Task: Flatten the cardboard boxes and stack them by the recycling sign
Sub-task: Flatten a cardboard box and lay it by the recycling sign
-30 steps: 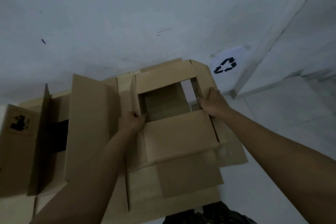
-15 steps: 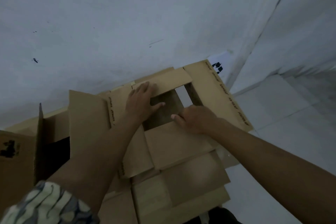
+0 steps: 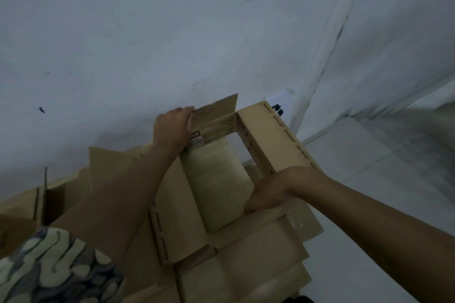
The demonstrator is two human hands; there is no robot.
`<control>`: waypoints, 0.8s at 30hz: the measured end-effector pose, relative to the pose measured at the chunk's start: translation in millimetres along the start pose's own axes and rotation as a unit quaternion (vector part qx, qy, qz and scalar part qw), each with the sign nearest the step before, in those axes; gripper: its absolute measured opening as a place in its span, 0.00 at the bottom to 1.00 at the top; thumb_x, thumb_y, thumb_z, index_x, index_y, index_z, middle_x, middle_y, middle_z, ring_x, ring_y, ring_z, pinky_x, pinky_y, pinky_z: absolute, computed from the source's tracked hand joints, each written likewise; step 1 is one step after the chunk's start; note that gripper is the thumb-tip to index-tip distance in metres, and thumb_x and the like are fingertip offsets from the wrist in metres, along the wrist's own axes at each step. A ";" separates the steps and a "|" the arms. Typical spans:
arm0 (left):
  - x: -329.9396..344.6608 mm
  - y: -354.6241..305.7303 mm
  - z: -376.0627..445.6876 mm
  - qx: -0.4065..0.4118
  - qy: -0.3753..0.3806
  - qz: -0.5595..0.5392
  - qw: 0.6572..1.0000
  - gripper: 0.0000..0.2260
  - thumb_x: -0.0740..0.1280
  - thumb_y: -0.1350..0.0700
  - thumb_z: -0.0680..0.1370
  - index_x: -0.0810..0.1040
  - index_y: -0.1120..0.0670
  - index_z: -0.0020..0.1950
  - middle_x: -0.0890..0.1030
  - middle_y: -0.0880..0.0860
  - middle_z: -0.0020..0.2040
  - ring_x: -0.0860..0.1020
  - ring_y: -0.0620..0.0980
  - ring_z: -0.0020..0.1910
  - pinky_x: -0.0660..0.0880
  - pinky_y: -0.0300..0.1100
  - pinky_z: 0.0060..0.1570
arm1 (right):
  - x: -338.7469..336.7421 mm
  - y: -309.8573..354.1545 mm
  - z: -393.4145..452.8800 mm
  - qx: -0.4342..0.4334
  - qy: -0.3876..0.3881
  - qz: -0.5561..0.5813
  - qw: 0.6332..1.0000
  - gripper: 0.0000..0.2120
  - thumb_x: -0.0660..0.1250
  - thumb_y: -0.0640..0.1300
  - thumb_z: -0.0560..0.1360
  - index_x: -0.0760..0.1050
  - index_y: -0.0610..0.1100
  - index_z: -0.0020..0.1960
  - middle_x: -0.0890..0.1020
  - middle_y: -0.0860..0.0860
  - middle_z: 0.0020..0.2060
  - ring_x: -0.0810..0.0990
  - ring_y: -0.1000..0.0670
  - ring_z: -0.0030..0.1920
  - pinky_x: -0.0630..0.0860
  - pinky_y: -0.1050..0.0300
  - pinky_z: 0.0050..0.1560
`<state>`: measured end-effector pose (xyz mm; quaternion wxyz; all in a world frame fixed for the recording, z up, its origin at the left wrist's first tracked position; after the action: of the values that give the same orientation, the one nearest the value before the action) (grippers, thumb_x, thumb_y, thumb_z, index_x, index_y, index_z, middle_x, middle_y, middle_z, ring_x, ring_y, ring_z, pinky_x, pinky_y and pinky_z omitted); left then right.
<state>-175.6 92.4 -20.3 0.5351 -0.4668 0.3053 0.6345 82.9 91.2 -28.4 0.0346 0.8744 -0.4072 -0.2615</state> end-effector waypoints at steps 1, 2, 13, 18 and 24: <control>0.6 0.9 4.1 -0.004 -0.012 0.004 1.000 0.13 0.65 0.60 0.77 0.81 0.56 0.61 0.84 0.59 0.48 0.82 0.61 0.42 0.74 0.49 0.40 | 8.9 1.2 0.1 -0.015 0.016 0.011 1.000 0.33 0.56 0.67 0.77 0.73 0.44 0.70 0.76 0.44 0.63 0.74 0.45 0.59 0.73 0.48 0.62; 2.0 1.0 7.5 -0.008 -0.023 0.012 1.000 0.15 0.66 0.62 0.76 0.79 0.56 0.62 0.83 0.60 0.51 0.81 0.61 0.45 0.74 0.50 0.42 | 18.9 2.2 -0.1 -0.027 0.027 0.018 0.999 0.34 0.56 0.68 0.76 0.73 0.45 0.70 0.76 0.44 0.64 0.74 0.46 0.59 0.73 0.49 0.62; 51.3 -6.8 18.6 -0.049 -0.011 0.135 0.990 0.33 0.56 0.48 0.81 0.44 0.56 0.80 0.48 0.59 0.80 0.47 0.62 0.79 0.46 0.67 0.73 | 86.8 -10.7 34.8 -0.033 -0.325 -0.005 0.945 0.31 0.51 0.76 0.73 0.69 0.51 0.30 0.71 0.54 0.29 0.72 0.52 0.34 0.68 0.56 0.39; 72.3 8.1 26.4 -0.054 0.071 0.145 0.985 0.36 0.56 0.43 0.78 0.47 0.57 0.80 0.48 0.61 0.80 0.48 0.63 0.78 0.48 0.69 0.71 | 98.3 -17.8 58.9 -0.037 -0.509 -0.062 0.858 0.37 0.50 0.72 0.77 0.66 0.46 0.22 0.67 0.52 0.18 0.67 0.52 0.20 0.70 0.60 0.24; 117.9 10.7 2.0 -0.076 0.207 0.026 0.975 0.25 0.59 0.45 0.81 0.64 0.57 0.73 0.69 0.60 0.71 0.68 0.62 0.69 0.66 0.60 0.63 | 89.7 -18.6 69.2 -0.034 -0.566 -0.051 0.822 0.35 0.55 0.67 0.77 0.65 0.46 0.21 0.65 0.53 0.16 0.62 0.52 0.17 0.64 0.64 0.24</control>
<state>-185.5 138.1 -129.1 0.4060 -0.6194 0.3725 0.5593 109.8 48.7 -131.6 -0.1854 0.5908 -0.3009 -0.7253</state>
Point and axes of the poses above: each hand's wrist, its own z-axis towards the middle knuckle, its own x-axis out of the palm, y = z × x, the point moved 3 cm from there along z, towards the middle knuckle
